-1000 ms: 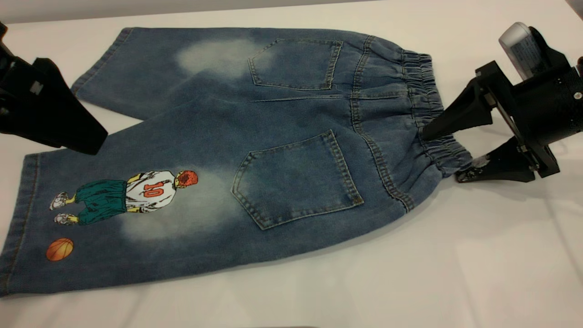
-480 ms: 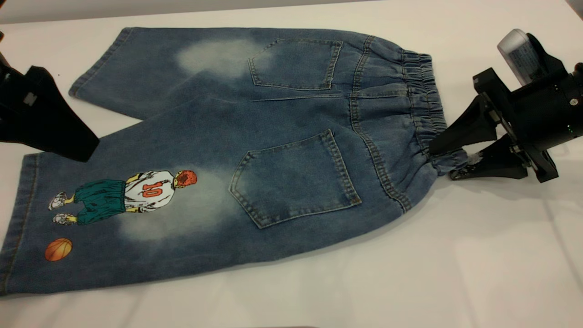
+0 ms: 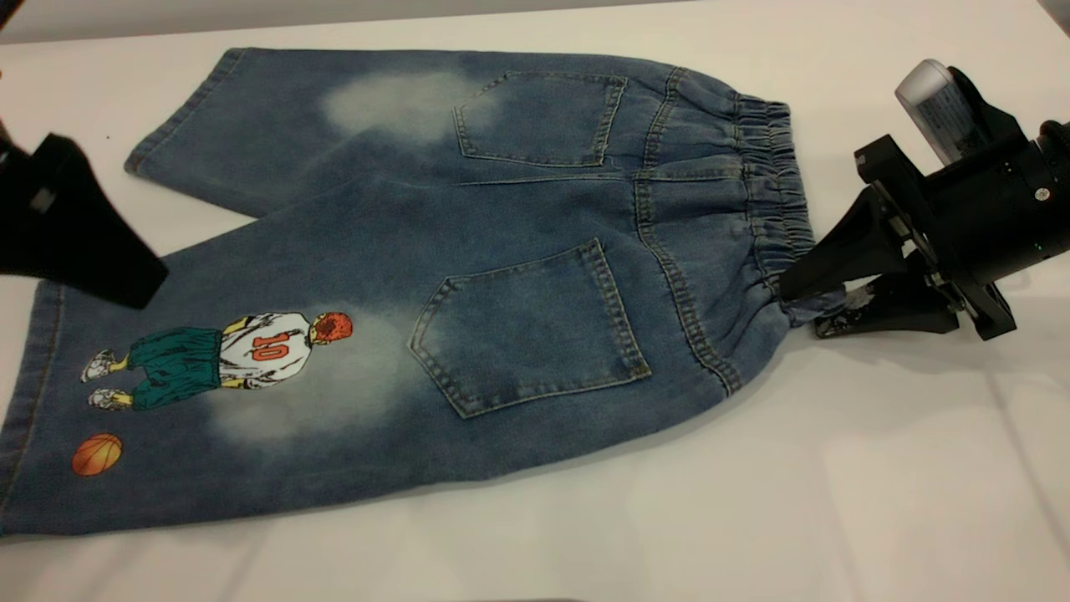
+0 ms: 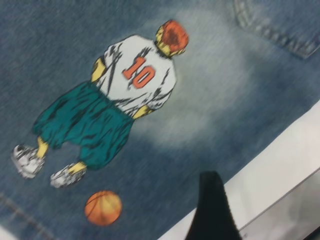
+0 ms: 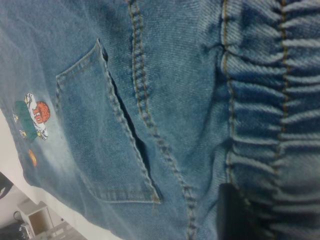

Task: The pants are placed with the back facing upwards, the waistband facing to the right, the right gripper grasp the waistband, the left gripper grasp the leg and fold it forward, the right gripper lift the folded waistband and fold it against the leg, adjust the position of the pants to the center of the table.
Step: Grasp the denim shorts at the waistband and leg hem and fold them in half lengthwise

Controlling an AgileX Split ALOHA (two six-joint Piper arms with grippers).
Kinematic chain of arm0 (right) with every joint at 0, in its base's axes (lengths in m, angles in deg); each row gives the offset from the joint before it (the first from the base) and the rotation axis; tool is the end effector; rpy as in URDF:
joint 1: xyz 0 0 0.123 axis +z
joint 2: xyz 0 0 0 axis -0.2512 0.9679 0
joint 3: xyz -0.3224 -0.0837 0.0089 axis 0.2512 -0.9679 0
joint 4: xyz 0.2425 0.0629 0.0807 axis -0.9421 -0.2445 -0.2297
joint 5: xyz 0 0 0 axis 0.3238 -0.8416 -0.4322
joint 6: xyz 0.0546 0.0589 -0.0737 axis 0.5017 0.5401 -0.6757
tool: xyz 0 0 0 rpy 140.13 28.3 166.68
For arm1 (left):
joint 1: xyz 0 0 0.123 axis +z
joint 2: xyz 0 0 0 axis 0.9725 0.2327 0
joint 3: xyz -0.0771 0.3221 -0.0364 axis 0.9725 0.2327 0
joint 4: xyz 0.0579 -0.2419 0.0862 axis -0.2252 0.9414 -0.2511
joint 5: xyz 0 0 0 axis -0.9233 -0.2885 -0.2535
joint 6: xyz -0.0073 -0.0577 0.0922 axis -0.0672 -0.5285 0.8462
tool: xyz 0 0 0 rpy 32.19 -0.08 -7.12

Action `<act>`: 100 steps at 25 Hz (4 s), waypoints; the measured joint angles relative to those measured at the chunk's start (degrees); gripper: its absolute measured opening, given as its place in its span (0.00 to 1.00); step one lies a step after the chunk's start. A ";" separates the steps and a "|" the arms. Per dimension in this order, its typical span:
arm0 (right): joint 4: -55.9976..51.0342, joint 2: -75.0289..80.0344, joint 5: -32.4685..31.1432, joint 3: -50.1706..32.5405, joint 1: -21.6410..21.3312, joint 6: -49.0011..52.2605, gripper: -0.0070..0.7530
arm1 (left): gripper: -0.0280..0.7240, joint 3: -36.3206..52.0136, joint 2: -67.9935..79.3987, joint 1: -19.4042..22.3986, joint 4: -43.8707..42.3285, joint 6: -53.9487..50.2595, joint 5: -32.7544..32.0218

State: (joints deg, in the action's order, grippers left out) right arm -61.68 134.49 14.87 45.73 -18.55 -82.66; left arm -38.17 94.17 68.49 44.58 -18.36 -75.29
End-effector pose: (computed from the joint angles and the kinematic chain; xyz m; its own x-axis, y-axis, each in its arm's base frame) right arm 0.3462 0.0575 0.0350 -0.9601 0.2782 0.0290 0.2019 0.6174 0.7603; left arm 0.2327 -0.0594 0.2002 -0.8068 0.4043 -0.4309 0.4875 0.8675 -0.0989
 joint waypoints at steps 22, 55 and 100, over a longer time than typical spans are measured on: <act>-4.00 0.00 -0.33 0.00 0.00 -1.20 0.06 | 0.66 7.89 11.65 0.00 -42.11 -18.16 9.86; -4.15 0.00 -1.69 0.00 0.00 -2.60 0.06 | 0.12 7.46 27.47 0.00 -51.50 -18.11 23.57; -14.86 -17.16 5.42 -3.12 0.00 27.81 0.06 | 0.07 -36.92 29.82 0.00 -42.46 -21.43 10.75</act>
State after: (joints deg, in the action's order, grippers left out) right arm -76.55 117.33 20.29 42.61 -18.55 -54.84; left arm -75.09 123.99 68.49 2.13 -39.78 -64.54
